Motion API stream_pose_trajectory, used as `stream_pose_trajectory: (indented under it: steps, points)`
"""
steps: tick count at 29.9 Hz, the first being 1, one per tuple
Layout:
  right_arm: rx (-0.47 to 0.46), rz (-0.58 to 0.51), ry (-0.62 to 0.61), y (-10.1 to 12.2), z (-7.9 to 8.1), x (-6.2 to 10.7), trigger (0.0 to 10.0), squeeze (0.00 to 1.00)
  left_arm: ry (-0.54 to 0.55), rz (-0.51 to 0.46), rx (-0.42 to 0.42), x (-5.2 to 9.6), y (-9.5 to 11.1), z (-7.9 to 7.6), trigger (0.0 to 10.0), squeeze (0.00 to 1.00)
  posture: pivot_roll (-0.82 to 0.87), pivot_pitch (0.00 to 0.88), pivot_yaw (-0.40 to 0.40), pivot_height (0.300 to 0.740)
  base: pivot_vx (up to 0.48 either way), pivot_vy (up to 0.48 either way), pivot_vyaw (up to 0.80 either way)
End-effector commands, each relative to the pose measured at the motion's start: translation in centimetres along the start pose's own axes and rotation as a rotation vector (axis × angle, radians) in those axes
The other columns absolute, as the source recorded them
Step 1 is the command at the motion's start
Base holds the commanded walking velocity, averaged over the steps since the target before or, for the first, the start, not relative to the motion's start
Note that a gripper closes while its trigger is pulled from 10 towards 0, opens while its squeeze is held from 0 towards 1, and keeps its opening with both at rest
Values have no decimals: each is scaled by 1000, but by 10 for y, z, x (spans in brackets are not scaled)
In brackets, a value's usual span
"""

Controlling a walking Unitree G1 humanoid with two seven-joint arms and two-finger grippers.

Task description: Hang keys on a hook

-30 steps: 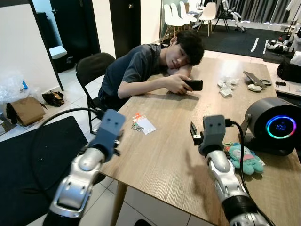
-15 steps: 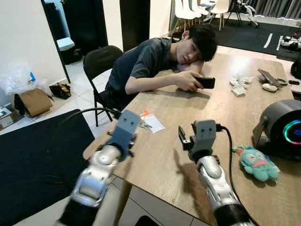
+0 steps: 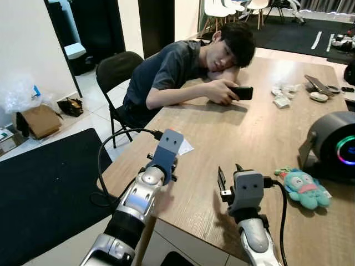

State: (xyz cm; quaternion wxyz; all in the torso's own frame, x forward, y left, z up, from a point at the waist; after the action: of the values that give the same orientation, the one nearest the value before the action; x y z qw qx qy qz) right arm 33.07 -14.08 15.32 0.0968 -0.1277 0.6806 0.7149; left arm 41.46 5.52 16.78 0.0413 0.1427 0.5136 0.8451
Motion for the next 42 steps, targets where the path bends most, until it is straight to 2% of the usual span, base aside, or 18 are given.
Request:
stream_pose_trajectory:
  steps: [1,2,5,7,10,15,19,23,30,38,42]
  points:
    - [2,0,-23,2,-4,1,10000,0,33,34,38,-5,-9,5,10000,0,-15,187,101,740,0,0,0]
    - [5,-3,-29,4,-5,-1,10000,0,57,49,56,-8,-11,11,10000,0,-21,192,106,740,0,0,0]
    - [11,-4,-33,5,-5,-3,10000,0,74,60,74,-10,-12,16,10000,0,-24,193,107,740,0,0,0]
    - [23,-14,-35,11,-4,-7,10000,0,119,84,111,-16,-14,29,10000,0,-46,209,116,740,0,0,0]
    - [26,-21,-31,14,-3,-10,10000,0,129,90,129,-18,-14,32,10000,0,-58,223,117,740,0,0,0]
    - [32,-30,-29,19,-2,-11,10000,0,122,84,148,-21,-9,30,10000,0,-67,239,121,740,0,0,0]
    - [36,-41,-51,25,-9,-10,10000,0,125,53,149,-24,2,29,10000,0,-68,277,139,740,0,0,0]
    - [36,-46,-57,28,-11,-9,10000,0,128,40,151,-24,6,29,10000,0,-68,277,139,740,0,0,0]
    - [71,-162,-61,68,-20,-20,10000,0,131,-59,217,-26,41,38,10000,0,-61,328,161,740,0,0,0]
    - [67,-178,-75,75,-18,-22,10000,0,126,-112,246,-27,60,38,10000,0,-51,348,189,740,0,0,0]
    - [57,-171,-85,75,-16,-18,10000,0,143,-118,230,-27,64,38,10000,0,-52,359,205,740,0,0,0]
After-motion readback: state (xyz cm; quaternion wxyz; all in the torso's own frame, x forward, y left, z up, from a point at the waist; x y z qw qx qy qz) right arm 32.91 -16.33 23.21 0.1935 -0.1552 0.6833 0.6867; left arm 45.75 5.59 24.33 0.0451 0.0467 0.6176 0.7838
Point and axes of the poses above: a point about 5 cm out from each wrist's last joint towards the gripper, its own x axis pointing back from the gripper into the wrist, its own y axis along the axis of the wrist's last joint, z = x × y, the point moved 4 cm from there along -x, pointing out of the wrist towards the gripper, and after that the axes turned 13 degrees about -x, right-handed, at the moved point
